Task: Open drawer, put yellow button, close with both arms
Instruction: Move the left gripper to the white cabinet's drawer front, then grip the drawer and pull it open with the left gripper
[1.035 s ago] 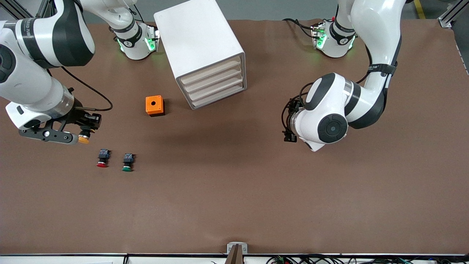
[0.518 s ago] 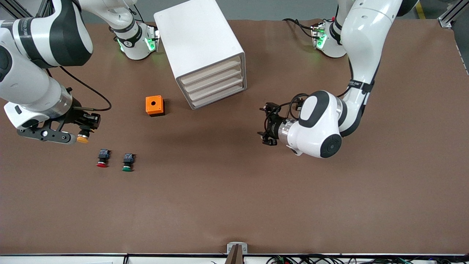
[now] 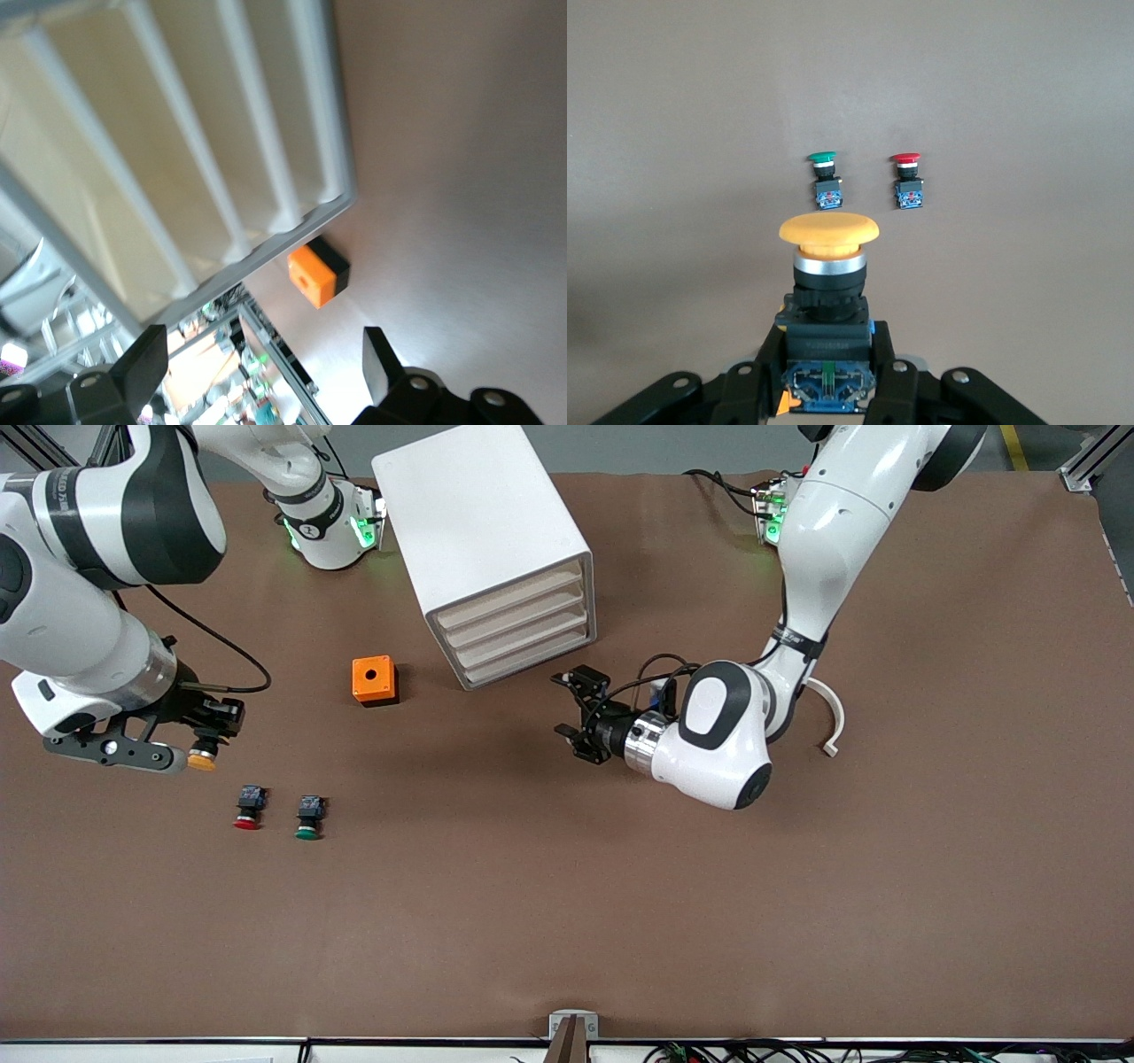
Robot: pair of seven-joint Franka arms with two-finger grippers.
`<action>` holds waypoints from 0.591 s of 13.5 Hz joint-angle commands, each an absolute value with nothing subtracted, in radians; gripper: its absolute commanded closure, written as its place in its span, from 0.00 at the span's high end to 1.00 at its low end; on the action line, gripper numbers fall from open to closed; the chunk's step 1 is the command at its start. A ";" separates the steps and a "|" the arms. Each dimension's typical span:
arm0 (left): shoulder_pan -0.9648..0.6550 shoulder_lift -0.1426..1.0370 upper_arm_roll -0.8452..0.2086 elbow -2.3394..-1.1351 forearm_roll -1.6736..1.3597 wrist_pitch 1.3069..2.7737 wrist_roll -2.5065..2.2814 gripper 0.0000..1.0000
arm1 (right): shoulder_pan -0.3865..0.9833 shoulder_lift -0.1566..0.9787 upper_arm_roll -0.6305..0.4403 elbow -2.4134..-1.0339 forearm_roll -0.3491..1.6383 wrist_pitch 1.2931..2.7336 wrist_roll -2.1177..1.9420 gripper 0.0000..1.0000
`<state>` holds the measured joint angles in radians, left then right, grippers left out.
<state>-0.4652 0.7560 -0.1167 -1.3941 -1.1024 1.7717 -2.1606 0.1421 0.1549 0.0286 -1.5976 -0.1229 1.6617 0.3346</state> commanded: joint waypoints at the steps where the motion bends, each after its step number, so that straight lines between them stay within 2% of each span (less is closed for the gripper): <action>1: -0.537 0.765 -0.112 -1.376 -1.138 1.773 -2.298 0.91 | 0.143 0.147 0.028 -1.595 -0.106 1.640 0.336 0.17; 2: -0.552 0.767 -0.112 -1.376 -1.140 1.772 -2.309 0.90 | 0.141 0.147 0.026 -1.595 -0.106 1.640 0.336 0.17; 3: -0.558 0.765 -0.112 -1.377 -1.146 1.766 -2.315 0.80 | 0.140 0.147 0.026 -1.597 -0.106 1.640 0.336 0.17; 4: -0.560 0.765 -0.113 -1.382 -1.146 1.758 -2.330 0.75 | 0.140 0.147 0.026 -1.598 -0.106 1.640 0.336 0.17; 5: -0.580 0.767 -0.114 -1.382 -1.146 1.737 -2.357 0.74 | 0.141 0.147 0.026 -1.600 -0.106 1.640 0.337 0.17; 7: -0.597 0.768 -0.112 -1.387 -1.140 1.703 -2.397 0.62 | 0.141 0.147 0.026 -1.600 -0.106 1.641 0.337 0.17; 8: -0.601 0.776 -0.112 -1.385 -1.140 1.694 -2.411 0.61 | 0.141 0.150 0.026 -1.601 -0.106 1.641 0.337 0.17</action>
<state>-0.5918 0.7626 -0.1183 -1.3948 -1.1257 1.7214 -2.3748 0.1421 0.1551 0.0275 -1.5982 -0.1228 1.6484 0.3346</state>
